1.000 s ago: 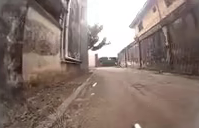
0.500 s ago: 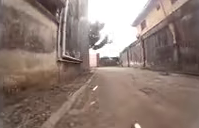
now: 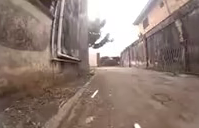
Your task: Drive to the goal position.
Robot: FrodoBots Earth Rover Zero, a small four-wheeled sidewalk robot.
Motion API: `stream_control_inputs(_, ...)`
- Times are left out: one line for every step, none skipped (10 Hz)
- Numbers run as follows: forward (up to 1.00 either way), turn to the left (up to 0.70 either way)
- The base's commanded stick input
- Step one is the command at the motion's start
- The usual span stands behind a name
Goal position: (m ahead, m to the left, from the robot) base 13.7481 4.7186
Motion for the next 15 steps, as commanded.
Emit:
stream_control_inputs(1.00, 0.00)
stream_control_inputs(1.00, 0.00)
stream_control_inputs(1.00, 0.00)
stream_control_inputs(1.00, 0.00)
stream_control_inputs(1.00, 0.00)
stream_control_inputs(1.00, 0.00)
stream_control_inputs(1.00, 0.00)
stream_control_inputs(1.00, 0.00)
stream_control_inputs(1.00, 0.00)
stream_control_inputs(1.00, 0.00)
stream_control_inputs(1.00, 0.00)
stream_control_inputs(1.00, 0.00)
stream_control_inputs(1.00, 0.00)
stream_control_inputs(1.00, 0.00)
stream_control_inputs(1.00, 0.00)
